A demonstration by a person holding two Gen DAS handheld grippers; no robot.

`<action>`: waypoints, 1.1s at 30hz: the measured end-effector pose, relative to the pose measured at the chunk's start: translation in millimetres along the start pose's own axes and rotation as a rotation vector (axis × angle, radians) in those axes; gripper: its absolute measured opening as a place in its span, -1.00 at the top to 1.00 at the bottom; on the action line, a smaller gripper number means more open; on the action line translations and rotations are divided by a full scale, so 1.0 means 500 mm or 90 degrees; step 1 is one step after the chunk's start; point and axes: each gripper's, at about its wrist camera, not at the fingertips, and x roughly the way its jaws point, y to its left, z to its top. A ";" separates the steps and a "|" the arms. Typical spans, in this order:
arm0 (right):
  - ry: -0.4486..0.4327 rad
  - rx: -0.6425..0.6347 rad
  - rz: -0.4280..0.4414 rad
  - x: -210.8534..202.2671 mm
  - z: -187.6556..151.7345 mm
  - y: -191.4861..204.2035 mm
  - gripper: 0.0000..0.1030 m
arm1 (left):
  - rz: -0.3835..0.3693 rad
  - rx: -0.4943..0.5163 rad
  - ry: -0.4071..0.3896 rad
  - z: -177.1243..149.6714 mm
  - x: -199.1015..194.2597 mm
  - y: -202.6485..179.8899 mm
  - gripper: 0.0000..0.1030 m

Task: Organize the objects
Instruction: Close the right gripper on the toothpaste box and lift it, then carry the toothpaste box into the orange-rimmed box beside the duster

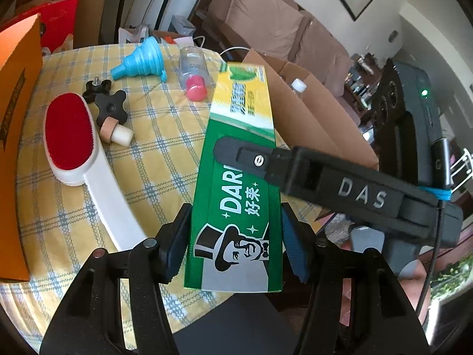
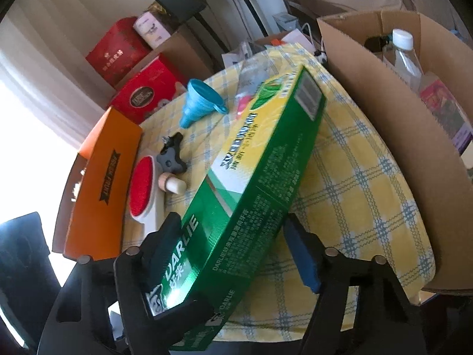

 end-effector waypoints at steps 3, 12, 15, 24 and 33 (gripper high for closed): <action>-0.011 -0.015 0.003 -0.015 0.004 0.023 -0.25 | 0.003 0.002 -0.011 -0.001 -0.019 -0.006 -0.06; -0.029 -0.070 0.022 -0.049 0.020 0.118 -0.22 | 0.024 -0.005 -0.060 0.010 -0.111 0.001 -0.06; -0.033 -0.095 0.035 -0.055 0.026 0.160 -0.22 | 0.036 -0.010 -0.079 0.013 -0.150 0.013 -0.06; -0.021 -0.166 0.080 -0.038 0.046 0.294 -0.22 | 0.077 -0.056 -0.137 0.014 -0.262 0.080 -0.06; 0.025 -0.205 0.145 0.039 0.056 0.436 -0.22 | 0.141 -0.108 -0.177 0.011 -0.360 0.190 -0.06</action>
